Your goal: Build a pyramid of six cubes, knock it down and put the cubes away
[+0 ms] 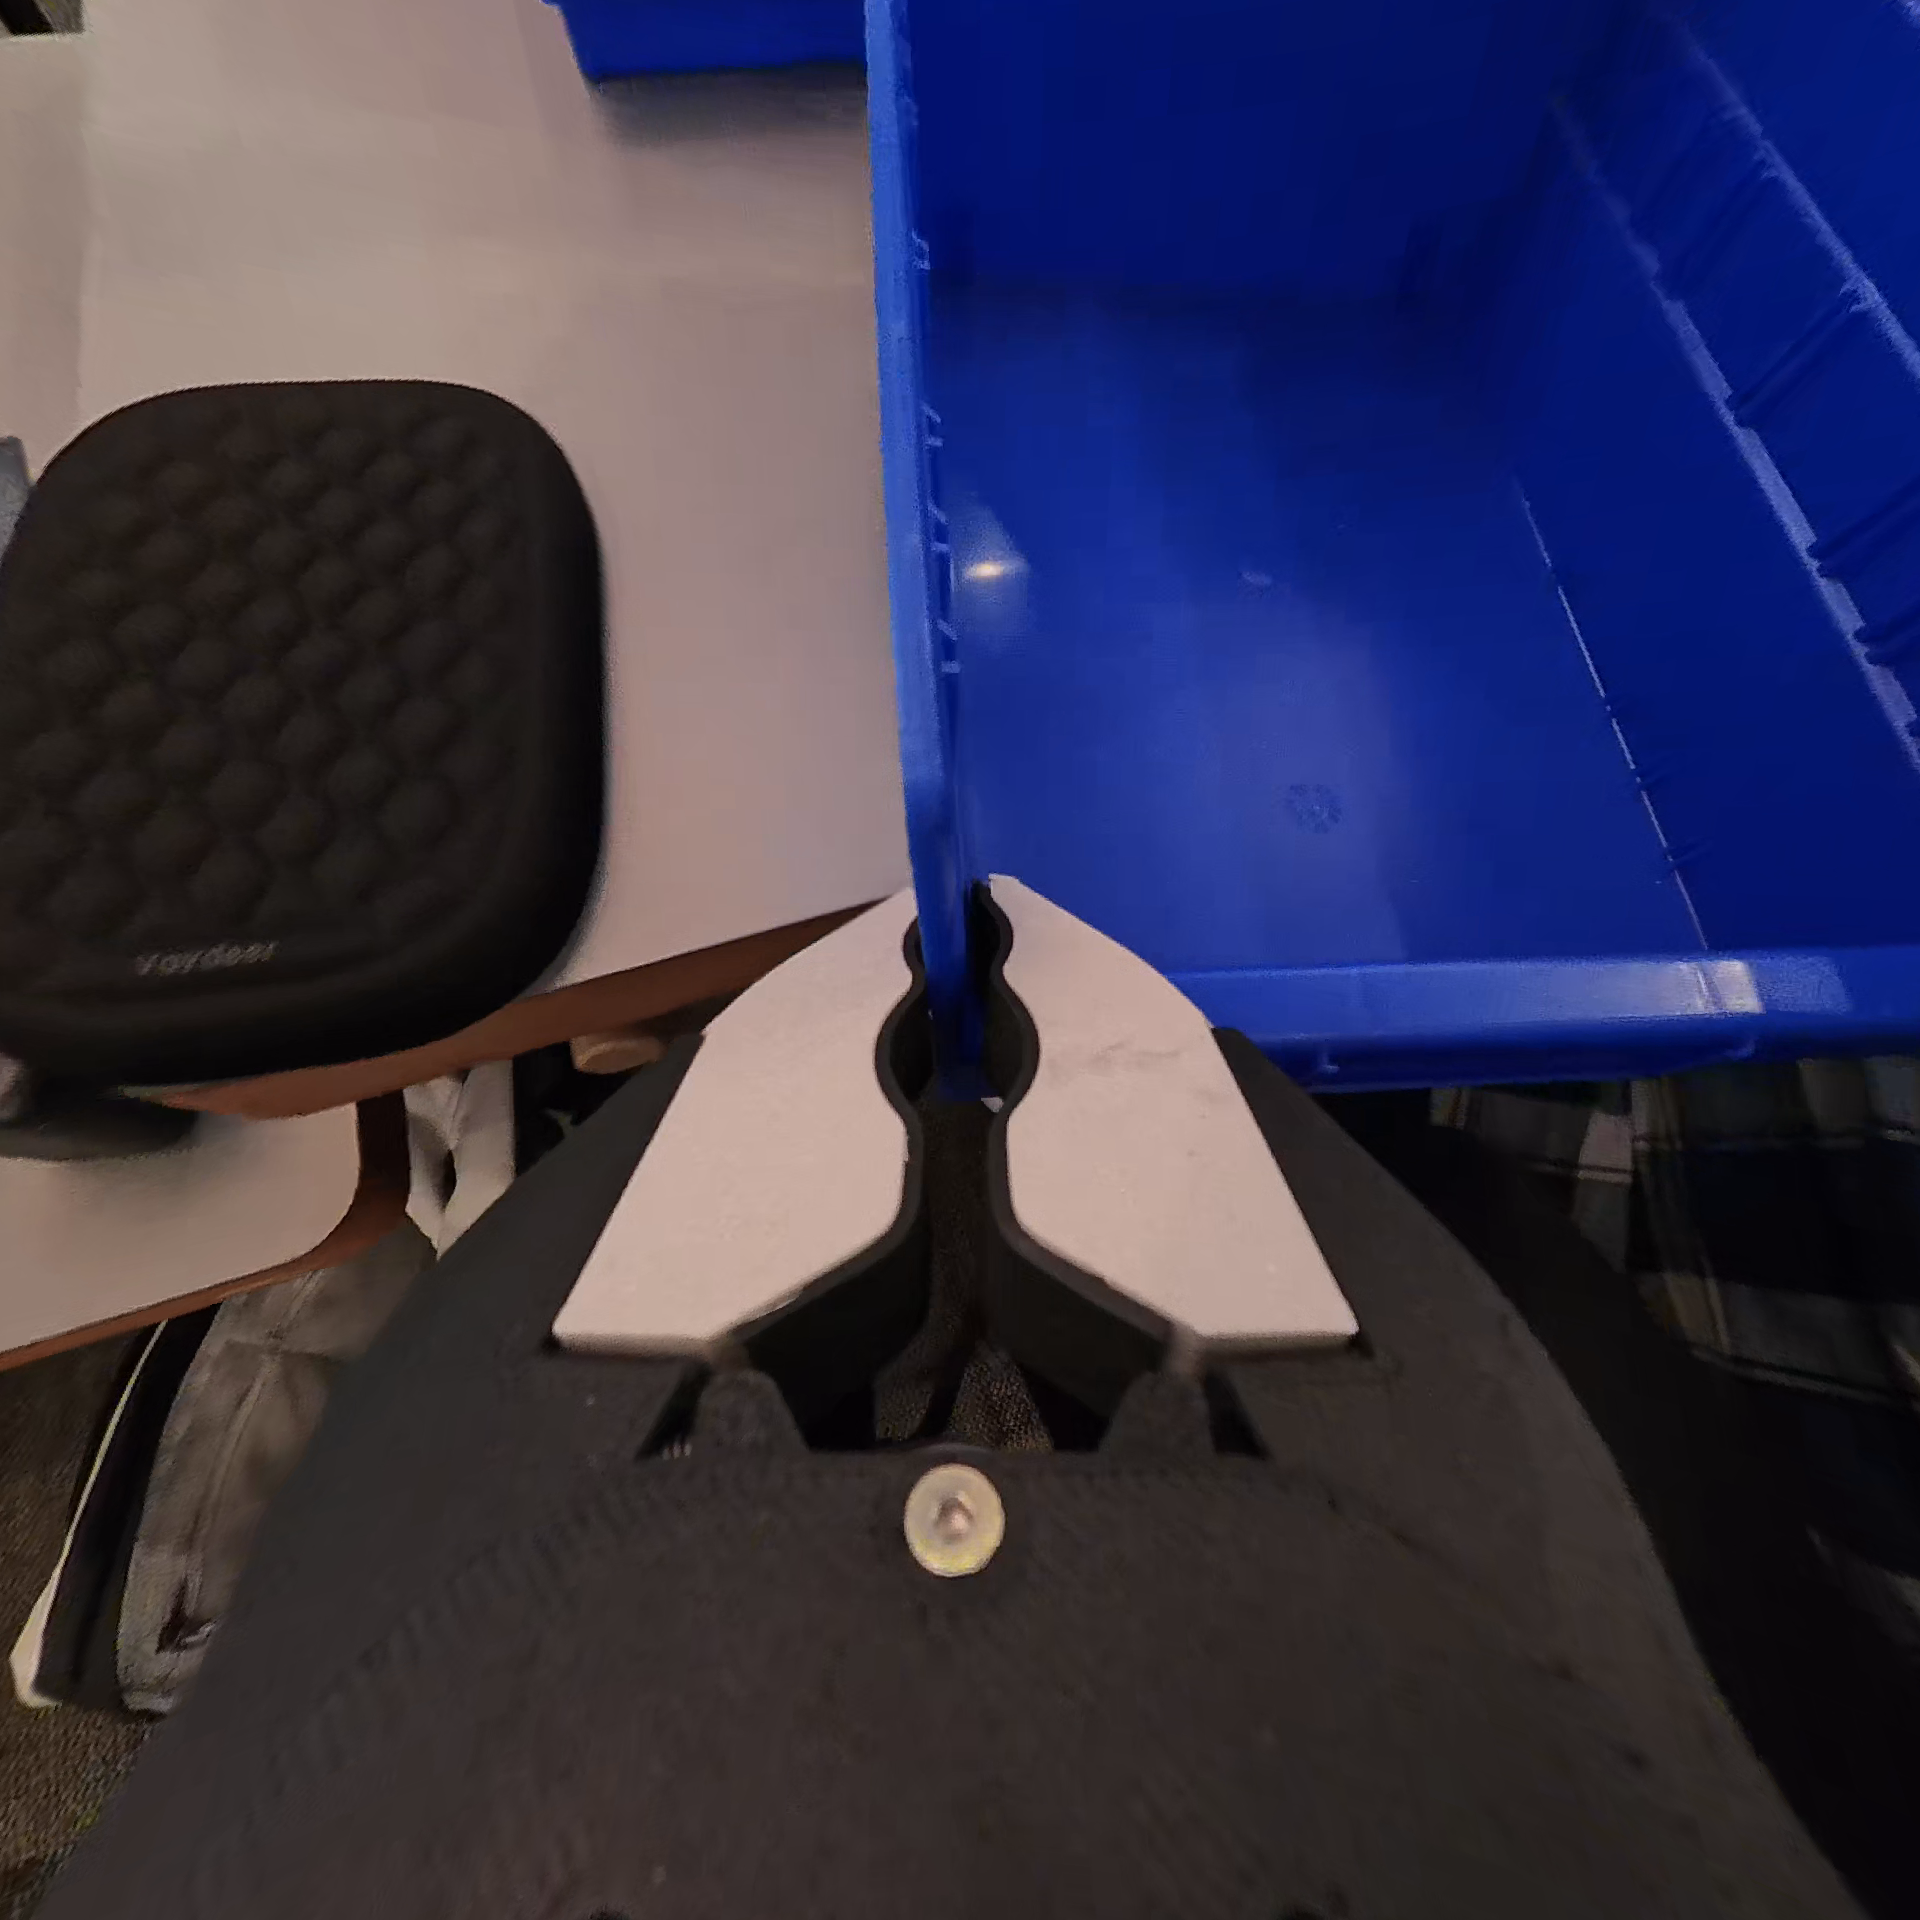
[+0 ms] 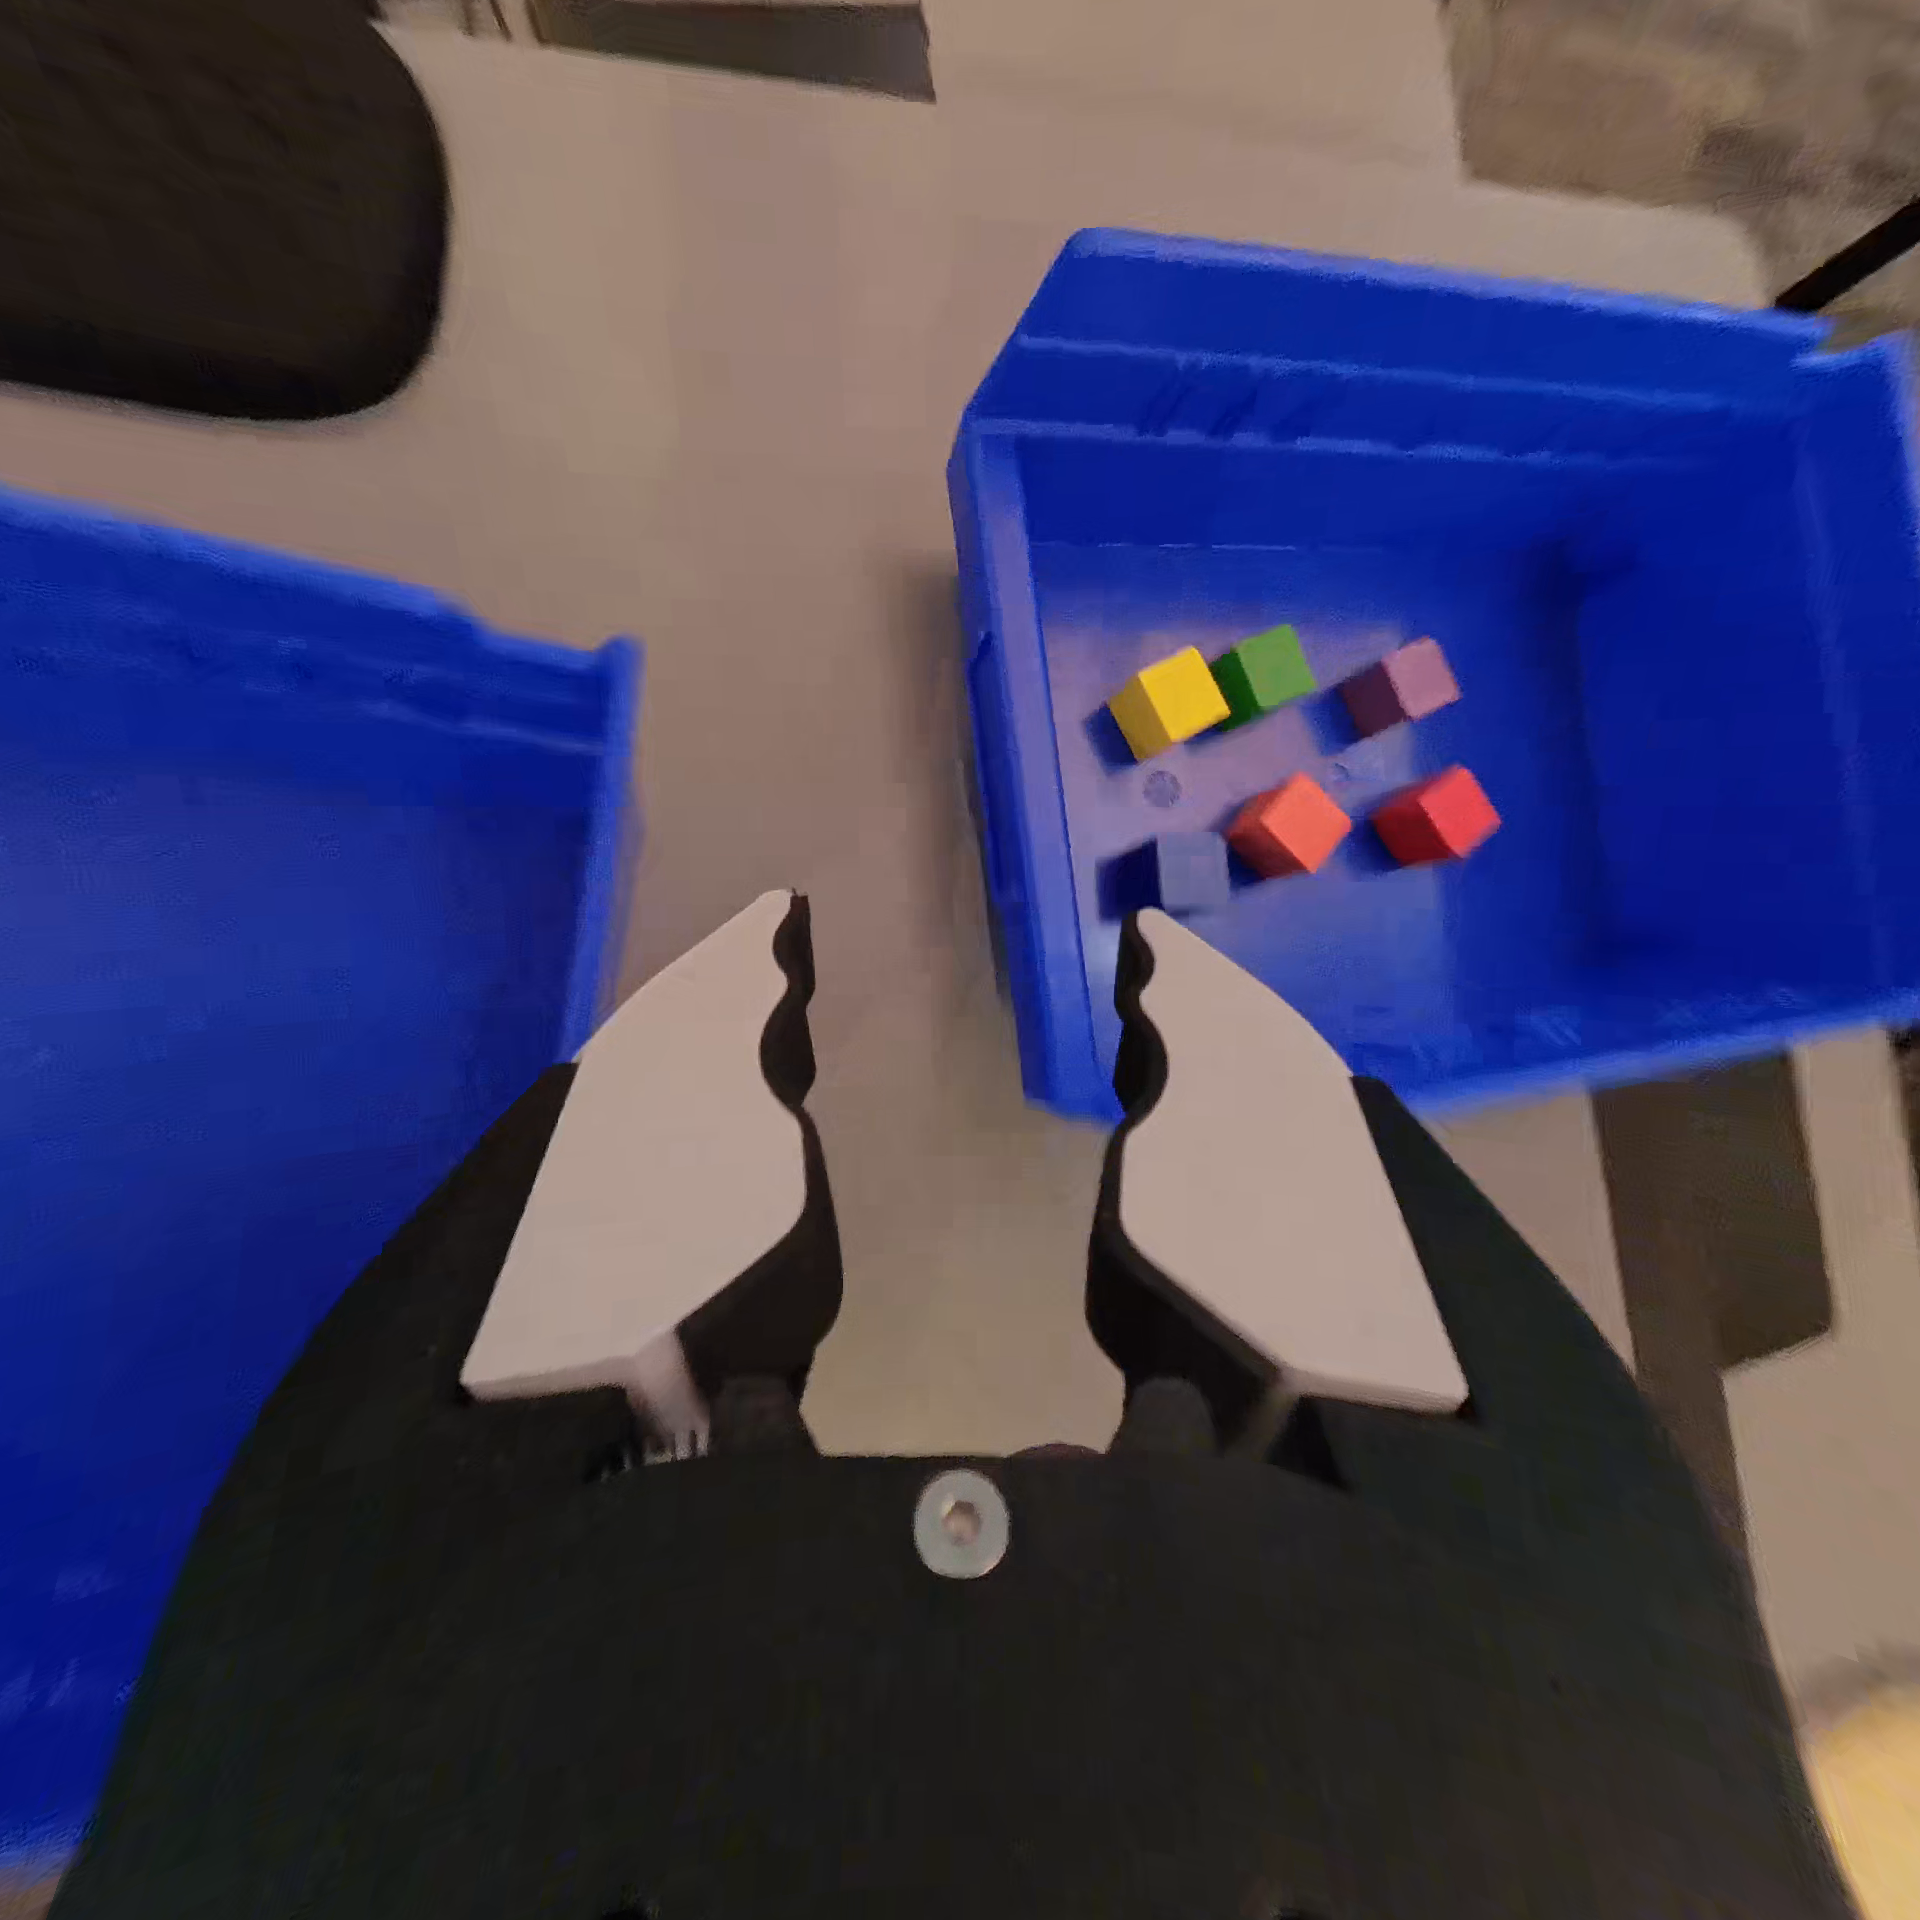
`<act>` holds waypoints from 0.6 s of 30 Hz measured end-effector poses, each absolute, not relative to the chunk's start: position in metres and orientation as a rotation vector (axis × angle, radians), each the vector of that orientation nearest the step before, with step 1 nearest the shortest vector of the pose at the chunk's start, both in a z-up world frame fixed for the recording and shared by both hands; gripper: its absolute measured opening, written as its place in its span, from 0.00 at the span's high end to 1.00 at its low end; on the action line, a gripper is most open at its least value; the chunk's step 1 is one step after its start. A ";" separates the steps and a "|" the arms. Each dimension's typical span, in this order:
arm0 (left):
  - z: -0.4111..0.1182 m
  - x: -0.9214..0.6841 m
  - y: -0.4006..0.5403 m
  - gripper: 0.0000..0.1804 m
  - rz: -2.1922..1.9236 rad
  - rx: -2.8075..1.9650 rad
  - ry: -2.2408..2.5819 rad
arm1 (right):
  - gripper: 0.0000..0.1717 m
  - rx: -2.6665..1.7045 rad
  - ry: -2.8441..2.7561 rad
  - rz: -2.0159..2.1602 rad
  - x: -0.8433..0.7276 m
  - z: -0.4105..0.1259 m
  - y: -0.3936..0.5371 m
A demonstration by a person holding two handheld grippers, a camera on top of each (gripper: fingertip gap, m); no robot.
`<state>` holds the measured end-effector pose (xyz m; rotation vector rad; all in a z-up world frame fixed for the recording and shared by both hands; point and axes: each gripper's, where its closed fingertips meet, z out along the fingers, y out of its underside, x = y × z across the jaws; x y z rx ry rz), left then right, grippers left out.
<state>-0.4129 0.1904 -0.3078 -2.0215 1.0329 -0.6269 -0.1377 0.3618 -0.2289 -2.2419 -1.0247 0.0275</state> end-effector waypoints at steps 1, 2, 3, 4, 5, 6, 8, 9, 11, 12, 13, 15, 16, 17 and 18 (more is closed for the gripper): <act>-0.307 -0.407 0.190 0.97 -0.627 -2.021 1.044 | 0.68 -2.203 -1.023 0.034 -0.126 -0.211 0.343; -0.307 -0.400 0.189 0.97 -0.629 -2.017 1.065 | 0.70 -2.167 -1.021 0.050 -0.114 -0.195 0.321; -0.308 -0.392 0.187 0.97 -0.633 -2.013 1.089 | 0.71 -2.148 -1.012 0.076 -0.101 -0.182 0.298; -0.307 -0.382 0.186 0.97 -0.645 -2.012 1.105 | 0.72 -2.136 -1.000 0.099 -0.087 -0.173 0.275; -0.307 -0.371 0.186 0.98 -0.658 -2.008 1.126 | 0.74 -2.121 -0.993 0.115 -0.072 -0.167 0.251; -0.308 -0.358 0.185 0.97 -0.665 -2.003 1.155 | 0.76 -2.117 -0.982 0.131 -0.058 -0.164 0.227; -0.308 -0.327 0.184 0.97 -0.692 -1.989 1.214 | 0.77 -2.135 -0.953 0.180 -0.031 -0.168 0.178; -0.308 -0.309 0.182 0.97 -0.707 -1.979 1.257 | 0.79 -2.141 -0.939 0.201 -0.019 -0.171 0.154; -0.308 -0.270 0.178 0.98 -0.720 -1.952 1.346 | 0.79 -2.151 -0.901 0.231 0.003 -0.179 0.110; -0.308 -0.249 0.176 0.98 -0.726 -1.942 1.387 | 0.81 -2.154 -0.883 0.244 0.012 -0.183 0.089; -0.308 -0.228 0.174 0.98 -0.719 -1.925 1.432 | 0.81 -2.157 -0.853 0.243 0.022 -0.186 0.069; -0.307 -0.182 0.165 0.98 -0.744 -1.892 1.511 | 0.81 -2.145 -0.823 0.275 0.034 -0.189 0.029; -0.308 -0.160 0.160 0.98 -0.754 -1.873 1.556 | 0.81 -2.138 -0.818 0.293 0.037 -0.192 0.010; -0.308 -0.138 0.154 0.98 -0.764 -1.852 1.592 | 0.81 -2.135 -0.809 0.295 0.040 -0.194 -0.007; -0.308 -0.116 0.149 0.98 -0.782 -1.841 1.619 | 0.80 -2.124 -0.802 0.303 0.041 -0.196 -0.022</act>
